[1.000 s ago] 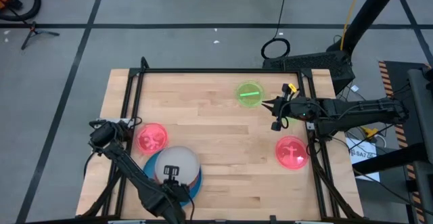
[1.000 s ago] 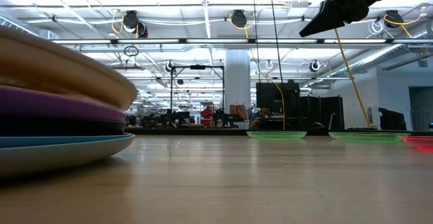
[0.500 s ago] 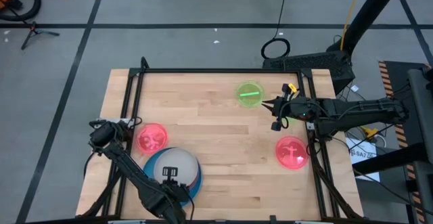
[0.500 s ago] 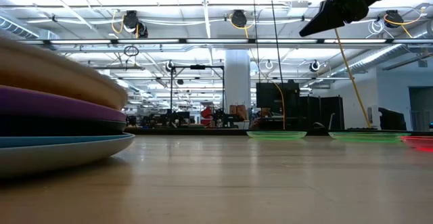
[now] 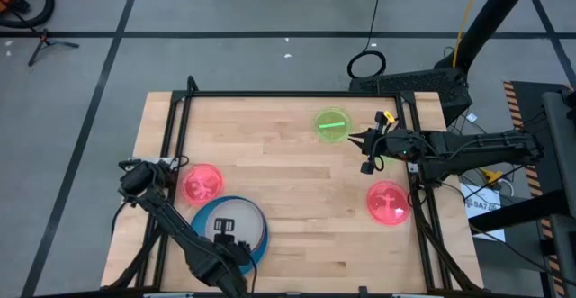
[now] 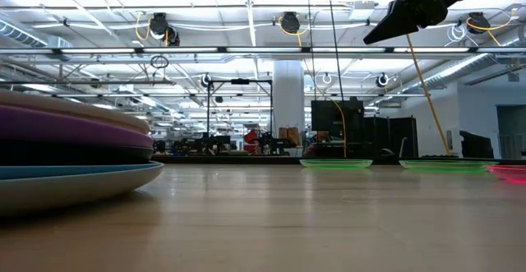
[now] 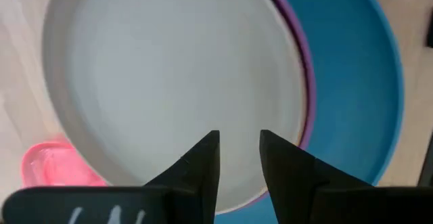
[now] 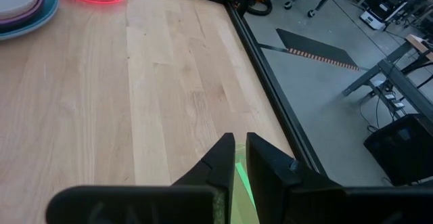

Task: Stack plastic plates
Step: Stack the left pink plate on the gray plate

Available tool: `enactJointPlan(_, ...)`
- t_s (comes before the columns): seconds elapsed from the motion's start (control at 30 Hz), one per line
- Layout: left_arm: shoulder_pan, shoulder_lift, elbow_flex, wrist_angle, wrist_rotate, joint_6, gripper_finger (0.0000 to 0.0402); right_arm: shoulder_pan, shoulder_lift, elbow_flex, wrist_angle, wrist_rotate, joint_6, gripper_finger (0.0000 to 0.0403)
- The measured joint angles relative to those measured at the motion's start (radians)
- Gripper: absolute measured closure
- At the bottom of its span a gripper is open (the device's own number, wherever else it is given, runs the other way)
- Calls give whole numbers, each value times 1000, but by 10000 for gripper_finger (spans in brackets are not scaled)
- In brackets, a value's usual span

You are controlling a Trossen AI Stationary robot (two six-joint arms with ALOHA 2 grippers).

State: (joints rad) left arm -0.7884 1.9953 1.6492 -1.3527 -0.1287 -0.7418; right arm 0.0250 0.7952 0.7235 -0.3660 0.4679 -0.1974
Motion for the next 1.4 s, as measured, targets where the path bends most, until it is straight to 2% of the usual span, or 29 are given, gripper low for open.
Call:
enactJointPlan(0.2,35,-1,44,-70,-4,27,289,0,0,0,0,0,0,371)
enactJointPlan(0.63,161,-23,78,-194,-207,185,289,0,0,0,0,0,1,371)
enactJointPlan(1.07,230,-294,75,-197,-458,145,289,0,0,0,2,-1,-5,371)
enactJointPlan(1.23,249,-360,75,-196,-566,141,289,0,0,0,2,-1,-5,371)
enactJointPlan(1.4,276,-369,75,-196,-579,202,289,0,0,0,2,-1,-5,371)
